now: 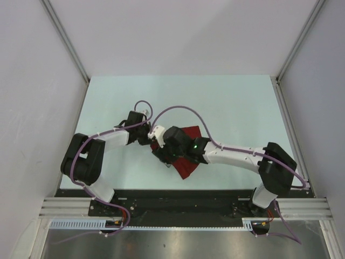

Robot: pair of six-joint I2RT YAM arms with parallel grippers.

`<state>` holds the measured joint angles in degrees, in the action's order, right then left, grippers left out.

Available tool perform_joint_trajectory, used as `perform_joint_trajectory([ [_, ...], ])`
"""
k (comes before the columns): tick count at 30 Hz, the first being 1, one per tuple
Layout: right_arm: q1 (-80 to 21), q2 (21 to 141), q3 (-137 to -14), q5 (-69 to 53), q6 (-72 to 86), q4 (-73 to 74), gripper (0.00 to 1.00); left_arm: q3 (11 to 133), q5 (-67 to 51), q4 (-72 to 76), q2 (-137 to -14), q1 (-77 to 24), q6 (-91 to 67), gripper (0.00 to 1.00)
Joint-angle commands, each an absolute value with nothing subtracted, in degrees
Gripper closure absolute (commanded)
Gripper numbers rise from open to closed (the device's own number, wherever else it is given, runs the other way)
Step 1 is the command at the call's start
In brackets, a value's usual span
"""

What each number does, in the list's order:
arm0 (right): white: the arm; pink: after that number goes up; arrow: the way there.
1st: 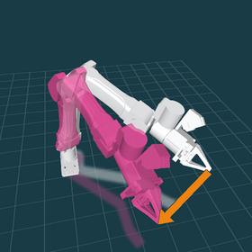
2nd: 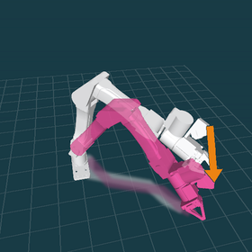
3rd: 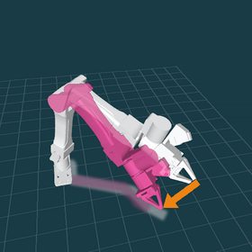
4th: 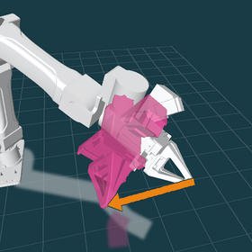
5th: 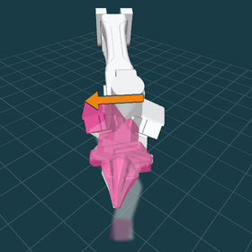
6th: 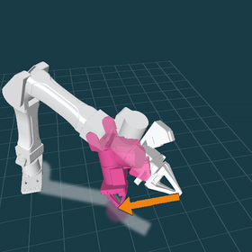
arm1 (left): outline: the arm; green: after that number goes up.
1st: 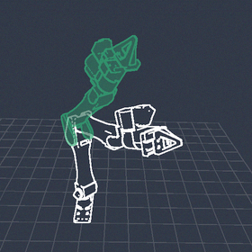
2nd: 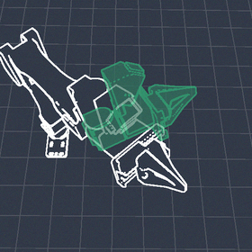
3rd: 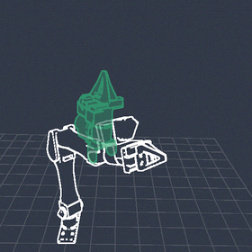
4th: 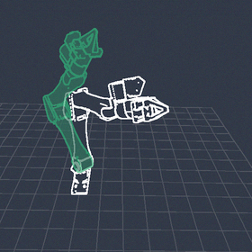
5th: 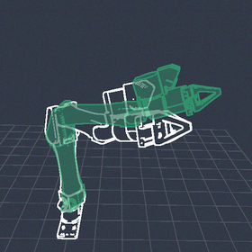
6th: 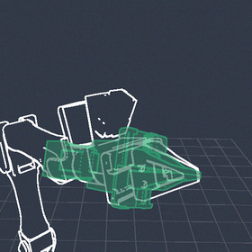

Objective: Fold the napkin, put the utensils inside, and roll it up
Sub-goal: Roll the napkin with the utensil

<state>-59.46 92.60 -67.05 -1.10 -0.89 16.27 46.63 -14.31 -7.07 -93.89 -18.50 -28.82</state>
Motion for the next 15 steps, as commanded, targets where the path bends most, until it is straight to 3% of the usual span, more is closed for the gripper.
perform_joint_trajectory([
  [1,-63.5,97.4,-65.5,14.0,-7.2,5.5,0.32,48.3,-10.4,-7.6,-95.5,-17.5,-27.0,1.0],
  [15,-64.5,105.4,-63.4,13.1,-10.8,0.6,0.4,48.4,-10.7,-7.5,-95.5,-17.5,-27.3,1.0],
])
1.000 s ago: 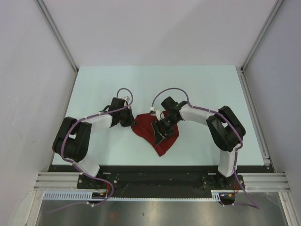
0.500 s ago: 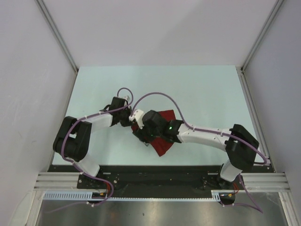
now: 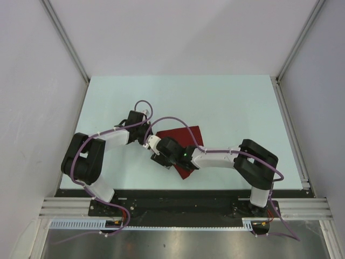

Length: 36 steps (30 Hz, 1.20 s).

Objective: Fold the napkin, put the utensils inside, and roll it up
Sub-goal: Roll the napkin with the utensil

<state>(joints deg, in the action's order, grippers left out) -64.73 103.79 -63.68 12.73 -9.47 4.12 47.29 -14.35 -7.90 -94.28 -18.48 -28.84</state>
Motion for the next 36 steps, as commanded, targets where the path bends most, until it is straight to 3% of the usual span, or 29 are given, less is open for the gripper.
perform_joint_trajectory([
  [1,-64.3,105.6,-63.3,12.7,-10.7,0.6,0.4,48.4,-10.9,-7.4,-95.4,-17.5,-27.3,1.0],
  [16,-58.5,110.8,-62.4,4.0,-5.3,4.4,0.43,47.6,-11.3,-6.2,-90.4,-17.5,-28.2,0.98],
  [18,-58.1,111.8,-62.7,2.5,-4.3,6.4,0.43,47.6,-11.1,-6.2,-89.1,-17.5,-28.6,0.93],
  [21,-56.8,113.3,-63.5,-2.6,-2.5,9.6,0.54,47.1,-10.3,-6.2,-85.7,-17.4,-29.2,0.73],
  [25,-54.6,113.8,-63.1,-12.4,-0.3,12.4,0.69,45.7,-7.3,-6.9,-80.3,-16.4,-29.7,0.54],
  [26,-53.7,113.7,-63.0,-14.1,0.7,12.7,0.71,45.2,-6.7,-7.0,-77.9,-16.2,-29.7,0.52],
  [27,-53.3,113.6,-62.8,-15.9,1.2,12.9,0.72,43.8,-5.7,-7.2,-76.7,-15.9,-30.2,0.4],
  [30,-51.2,113.3,-62.7,-24.1,3.5,12.9,0.74,39.8,-5.3,-6.3,-72.1,-15.6,-30.9,0.26],
  [36,-49.1,114.8,-65.7,-35.2,4.4,15.8,0.74,31.3,-12.2,-0.9,-66.0,-15.6,-32.3,0.17],
])
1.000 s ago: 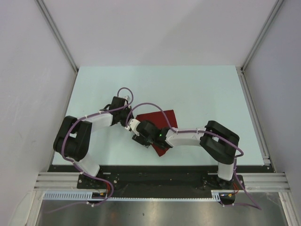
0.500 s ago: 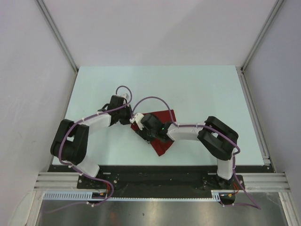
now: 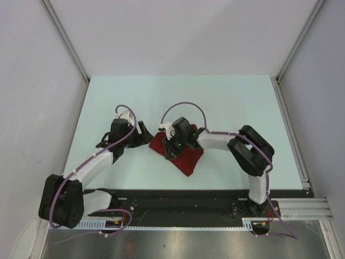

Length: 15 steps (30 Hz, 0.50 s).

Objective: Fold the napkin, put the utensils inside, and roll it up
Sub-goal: Roll the napkin with the utensil

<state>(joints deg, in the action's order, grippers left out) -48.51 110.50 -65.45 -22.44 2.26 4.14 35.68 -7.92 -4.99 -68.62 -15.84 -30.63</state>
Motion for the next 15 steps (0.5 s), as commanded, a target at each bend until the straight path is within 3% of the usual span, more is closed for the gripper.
perform_joint_trajectory([
  [1,-49.0,115.1,-66.2,-35.9,4.2,16.7,0.74,30.7,-15.0,-0.3,-66.4,-15.6,-32.3,0.17],
  [15,-46.8,120.0,-69.4,-45.5,1.4,19.0,0.75,30.7,-15.1,2.9,-77.3,-15.6,-33.5,0.2],
])
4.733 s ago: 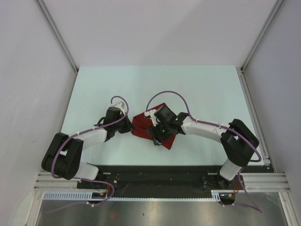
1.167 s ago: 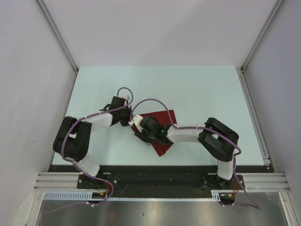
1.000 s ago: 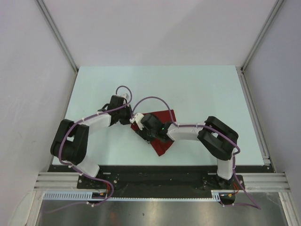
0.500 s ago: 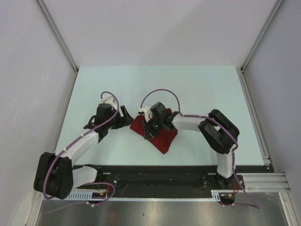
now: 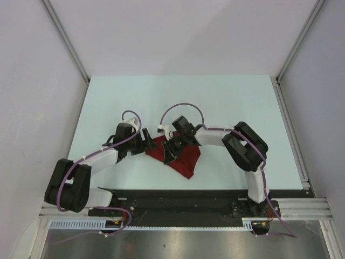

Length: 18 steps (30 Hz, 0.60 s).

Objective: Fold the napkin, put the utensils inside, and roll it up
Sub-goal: Roll the napkin with the utensil

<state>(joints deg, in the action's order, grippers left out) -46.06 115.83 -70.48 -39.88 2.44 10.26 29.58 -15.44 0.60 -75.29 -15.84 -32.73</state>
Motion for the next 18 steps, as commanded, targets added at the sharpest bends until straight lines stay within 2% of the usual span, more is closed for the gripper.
perform_joint_trajectory([
  [1,-46.5,120.1,-69.6,-46.0,1.3,19.0,0.75,30.6,-14.9,3.2,-77.8,-15.6,-33.5,0.2],
  [4,-45.8,121.0,-69.9,-47.3,0.9,19.4,0.75,30.4,-15.1,3.9,-79.2,-15.6,-33.4,0.23],
  [7,-45.2,121.7,-70.3,-48.4,0.2,20.1,0.75,29.4,-17.2,6.1,-80.2,-15.6,-34.4,0.33],
  [10,-44.5,122.3,-71.2,-48.5,0.2,20.7,0.74,27.6,-20.4,8.7,-80.8,-15.6,-35.8,0.55],
  [11,-44.1,122.2,-71.4,-48.5,0.2,20.7,0.73,27.1,-20.7,9.0,-80.7,-15.6,-36.0,0.72],
  [14,-43.5,120.6,-72.4,-48.5,0.2,21.3,0.64,27.6,-20.5,8.2,-80.8,-15.6,-36.1,0.98],
  [15,-43.1,119.9,-73.0,-48.2,0.3,21.6,0.57,27.9,-20.1,7.6,-80.9,-15.6,-36.0,1.0],
  [18,-42.1,114.5,-73.8,-44.7,0.9,23.1,0.44,29.9,-18.8,5.0,-81.1,-15.5,-35.2,1.0],
])
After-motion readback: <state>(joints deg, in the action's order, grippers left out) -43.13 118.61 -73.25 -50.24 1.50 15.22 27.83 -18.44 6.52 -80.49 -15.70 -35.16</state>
